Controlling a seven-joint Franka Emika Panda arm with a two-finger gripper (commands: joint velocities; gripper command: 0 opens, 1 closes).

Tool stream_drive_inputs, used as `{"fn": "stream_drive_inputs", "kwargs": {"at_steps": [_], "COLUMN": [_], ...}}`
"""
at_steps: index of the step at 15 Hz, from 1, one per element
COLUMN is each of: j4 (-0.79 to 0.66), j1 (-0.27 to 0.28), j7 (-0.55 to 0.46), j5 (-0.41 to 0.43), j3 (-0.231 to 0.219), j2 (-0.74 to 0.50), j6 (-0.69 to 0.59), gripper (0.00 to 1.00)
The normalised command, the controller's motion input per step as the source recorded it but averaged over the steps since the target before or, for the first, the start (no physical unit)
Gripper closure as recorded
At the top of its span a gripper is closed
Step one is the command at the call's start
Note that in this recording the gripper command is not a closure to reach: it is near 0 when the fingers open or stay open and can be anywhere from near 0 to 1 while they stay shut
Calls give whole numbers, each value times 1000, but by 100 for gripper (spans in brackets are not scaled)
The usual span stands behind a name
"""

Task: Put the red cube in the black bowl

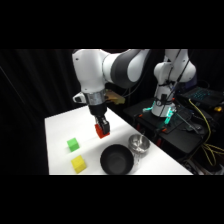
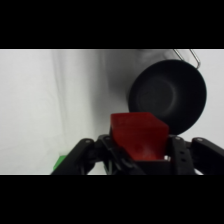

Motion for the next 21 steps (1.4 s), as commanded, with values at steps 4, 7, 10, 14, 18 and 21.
{"fn": "stream_drive_inputs", "kwargs": {"at_steps": [4, 7, 10, 14, 18, 21], "j4": [-4, -88, -160, -165, -92, -78], "j1": [120, 108, 81, 62, 62, 89], "j7": [251, 176, 24, -54, -66, -16], "j5": [49, 42, 52, 2, -177, -210], "j3": [51, 66, 86, 59, -38, -96], "j2": [-30, -67, -49, 25, 62, -47], "j6": [28, 85, 231, 376, 372, 150], "gripper": [100, 100, 100, 100, 100, 0]}}
